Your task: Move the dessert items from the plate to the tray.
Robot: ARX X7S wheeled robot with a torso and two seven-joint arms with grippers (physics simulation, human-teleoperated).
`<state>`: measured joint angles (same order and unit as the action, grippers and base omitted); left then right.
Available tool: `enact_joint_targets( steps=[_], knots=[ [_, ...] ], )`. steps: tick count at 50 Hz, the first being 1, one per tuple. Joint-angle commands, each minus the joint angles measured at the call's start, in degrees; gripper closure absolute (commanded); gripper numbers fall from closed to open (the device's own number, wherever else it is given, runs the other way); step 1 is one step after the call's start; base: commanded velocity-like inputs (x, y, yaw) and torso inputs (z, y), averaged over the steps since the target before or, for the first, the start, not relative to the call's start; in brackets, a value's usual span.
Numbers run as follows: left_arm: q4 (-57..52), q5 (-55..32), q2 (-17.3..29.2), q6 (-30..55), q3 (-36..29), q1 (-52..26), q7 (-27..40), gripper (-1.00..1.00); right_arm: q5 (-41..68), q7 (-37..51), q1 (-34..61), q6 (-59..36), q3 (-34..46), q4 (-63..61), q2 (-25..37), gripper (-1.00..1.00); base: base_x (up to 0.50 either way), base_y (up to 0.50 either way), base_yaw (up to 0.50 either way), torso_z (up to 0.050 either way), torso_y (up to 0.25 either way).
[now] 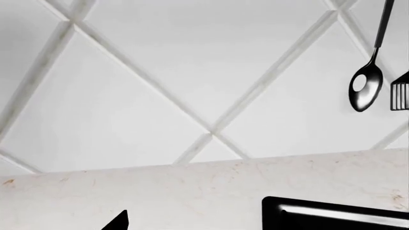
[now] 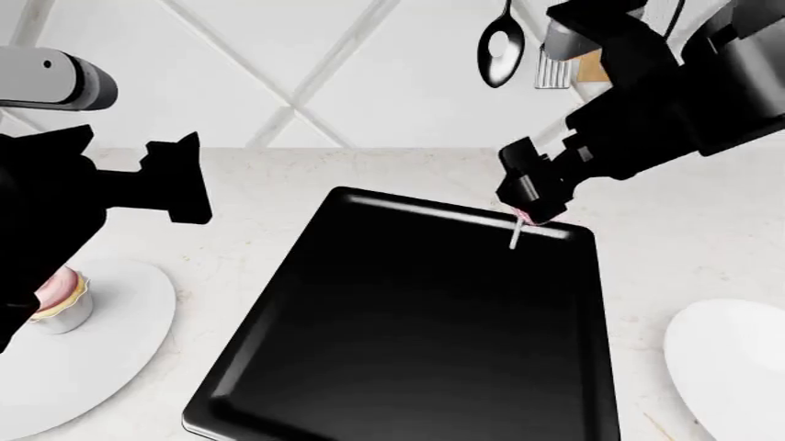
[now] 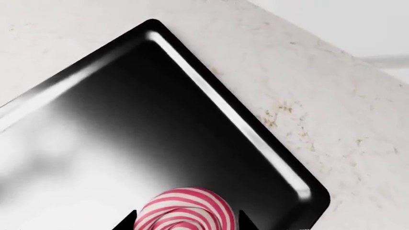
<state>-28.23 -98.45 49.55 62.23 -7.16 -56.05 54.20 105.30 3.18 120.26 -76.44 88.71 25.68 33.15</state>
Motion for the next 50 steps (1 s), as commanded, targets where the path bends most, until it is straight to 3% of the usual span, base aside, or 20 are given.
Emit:
enact_joint_targets(
  steps=[1,15,31,50],
  knots=[
    [-0.16,-0.53,0.21,-0.13,-0.33,-0.56,0.49,-1.00,-1.48,-2.62,-1.19,0.97,-0.22,-0.52,-1.60,1.00,0.00,0.00,0.00,0.000,0.000],
    [0.08,1.03,0.50,-0.76,-0.14,0.64,-1.28,-1.00,-2.82,-6.01,-2.35,1.03,0.26,-1.94,-2.57,1.00,0.00,0.00,0.00,0.000,0.000],
    [-0.09,0.69,0.63,-1.28,-0.39,0.76,-0.80,-1.00,-8.47,-11.99,-6.45,5.87,1.90,5.00,-8.57,1.00,0.00,0.00,0.00,0.000,0.000],
    [-0.41,1.82,0.96,-2.26,-0.16,2.56,-1.74,-1.00,-10.21,-13.23,-9.34,7.54,2.94,5.56,-10.04,1.00,0.00,0.00,0.00,0.000,0.000]
  ],
)
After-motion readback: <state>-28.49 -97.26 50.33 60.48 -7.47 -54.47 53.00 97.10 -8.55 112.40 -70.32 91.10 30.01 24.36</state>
